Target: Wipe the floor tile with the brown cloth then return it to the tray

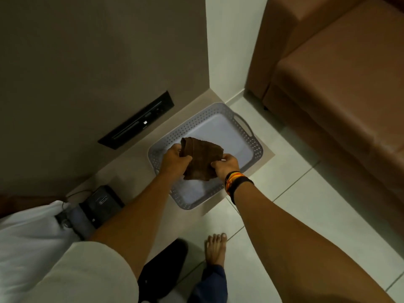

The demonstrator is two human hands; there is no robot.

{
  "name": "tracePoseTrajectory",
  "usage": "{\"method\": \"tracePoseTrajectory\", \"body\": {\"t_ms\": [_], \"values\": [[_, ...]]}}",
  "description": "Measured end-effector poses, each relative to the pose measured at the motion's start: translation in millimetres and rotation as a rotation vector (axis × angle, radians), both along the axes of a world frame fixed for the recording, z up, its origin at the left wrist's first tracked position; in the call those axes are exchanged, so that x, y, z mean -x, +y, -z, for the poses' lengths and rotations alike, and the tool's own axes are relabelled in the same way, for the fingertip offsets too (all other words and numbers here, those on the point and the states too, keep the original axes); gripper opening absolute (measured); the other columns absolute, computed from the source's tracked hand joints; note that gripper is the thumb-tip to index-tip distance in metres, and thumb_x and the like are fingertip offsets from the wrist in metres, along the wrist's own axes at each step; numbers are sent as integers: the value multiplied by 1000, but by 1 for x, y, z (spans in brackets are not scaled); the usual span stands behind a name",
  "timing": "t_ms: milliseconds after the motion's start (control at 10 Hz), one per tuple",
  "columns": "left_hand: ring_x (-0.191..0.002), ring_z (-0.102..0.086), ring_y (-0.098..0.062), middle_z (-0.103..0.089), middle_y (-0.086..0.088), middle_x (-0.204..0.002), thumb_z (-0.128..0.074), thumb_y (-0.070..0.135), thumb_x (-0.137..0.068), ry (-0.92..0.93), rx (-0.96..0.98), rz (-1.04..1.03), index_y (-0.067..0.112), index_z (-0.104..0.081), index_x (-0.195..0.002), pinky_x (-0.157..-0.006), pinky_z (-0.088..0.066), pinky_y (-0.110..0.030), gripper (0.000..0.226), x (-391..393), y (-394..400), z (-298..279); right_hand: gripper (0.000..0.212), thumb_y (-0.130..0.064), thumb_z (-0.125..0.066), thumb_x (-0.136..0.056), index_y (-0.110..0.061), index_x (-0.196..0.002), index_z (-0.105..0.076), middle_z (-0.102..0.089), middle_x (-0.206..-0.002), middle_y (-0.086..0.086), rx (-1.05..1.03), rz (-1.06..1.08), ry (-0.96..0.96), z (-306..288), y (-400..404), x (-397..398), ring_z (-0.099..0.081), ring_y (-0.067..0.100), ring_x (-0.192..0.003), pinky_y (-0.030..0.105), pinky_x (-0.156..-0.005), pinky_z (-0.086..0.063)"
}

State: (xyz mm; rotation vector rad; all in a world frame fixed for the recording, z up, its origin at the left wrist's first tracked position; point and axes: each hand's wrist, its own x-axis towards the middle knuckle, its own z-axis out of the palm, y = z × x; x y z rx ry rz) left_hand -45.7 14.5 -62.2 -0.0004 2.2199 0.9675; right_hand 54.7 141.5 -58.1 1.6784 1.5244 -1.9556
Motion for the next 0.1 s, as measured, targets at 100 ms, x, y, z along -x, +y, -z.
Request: {"method": "tracePoseTrajectory", "body": {"t_ms": [100], "values": [[-118, -67, -37, -68, -20, -127, -61, 7, -97, 132, 134, 0, 5, -57, -134, -99, -58, -45, 37, -2, 0, 5, 50, -1, -65, -92, -7, -140, -52, -63, -136, 19, 3, 20, -24, 10, 2, -4, -64, 33, -116, 36, -98, -53]]}}
